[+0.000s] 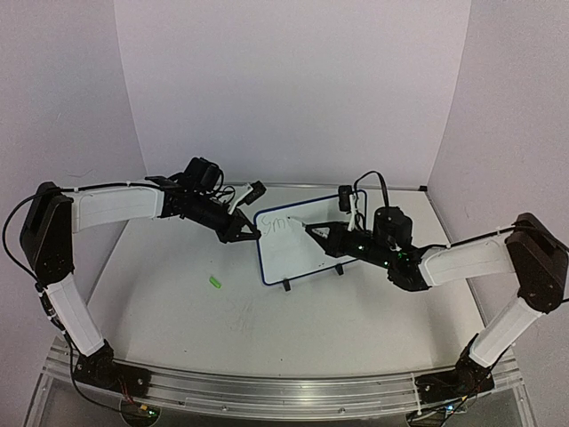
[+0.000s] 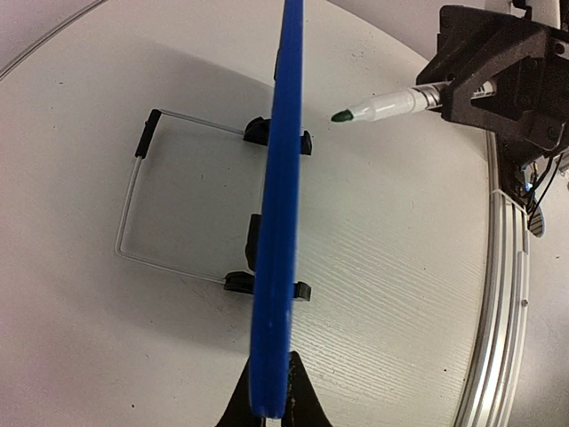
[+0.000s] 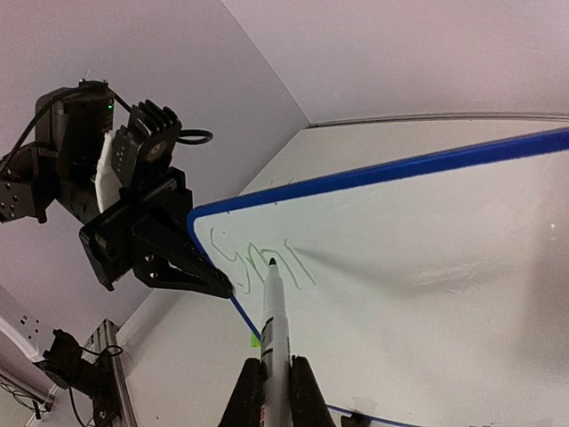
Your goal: Write a sentence on the whiteboard
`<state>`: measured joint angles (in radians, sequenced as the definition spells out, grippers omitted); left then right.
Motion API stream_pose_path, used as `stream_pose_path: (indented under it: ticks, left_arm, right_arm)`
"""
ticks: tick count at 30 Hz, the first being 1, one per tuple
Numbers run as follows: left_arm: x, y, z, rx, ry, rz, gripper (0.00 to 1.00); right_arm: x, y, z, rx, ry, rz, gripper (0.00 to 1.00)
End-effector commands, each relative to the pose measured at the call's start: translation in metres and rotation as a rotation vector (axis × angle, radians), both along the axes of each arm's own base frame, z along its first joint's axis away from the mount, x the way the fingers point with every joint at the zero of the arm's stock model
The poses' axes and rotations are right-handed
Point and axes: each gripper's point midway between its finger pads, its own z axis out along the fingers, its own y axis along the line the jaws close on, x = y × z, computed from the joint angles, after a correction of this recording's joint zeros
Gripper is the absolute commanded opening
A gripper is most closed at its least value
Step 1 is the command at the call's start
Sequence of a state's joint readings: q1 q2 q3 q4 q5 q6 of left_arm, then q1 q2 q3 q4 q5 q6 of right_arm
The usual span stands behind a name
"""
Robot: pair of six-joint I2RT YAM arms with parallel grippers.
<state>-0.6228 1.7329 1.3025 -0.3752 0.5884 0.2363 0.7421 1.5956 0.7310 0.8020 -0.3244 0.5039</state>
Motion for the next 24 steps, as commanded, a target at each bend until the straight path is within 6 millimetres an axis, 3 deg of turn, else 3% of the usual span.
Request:
stream_pose_path:
  ticks: [1,9,24]
  left_arm:
    - [-0.004,0.006,-0.010,0.066,-0.004,0.002,0.00]
    - [-0.004,0.006,-0.011,0.069,-0.002,0.001,0.00]
    - [-0.003,0.006,-0.012,0.071,0.001,0.001,0.00]
  right_arm:
    - [0.007,0.008,0.036,0.050,-0.080,-0.003,0.00]
    - [0.016,0.015,0.033,0.044,-0.078,-0.005,0.00]
    - [0.016,0.008,0.020,0.024,-0.057,-0.034,0.00]
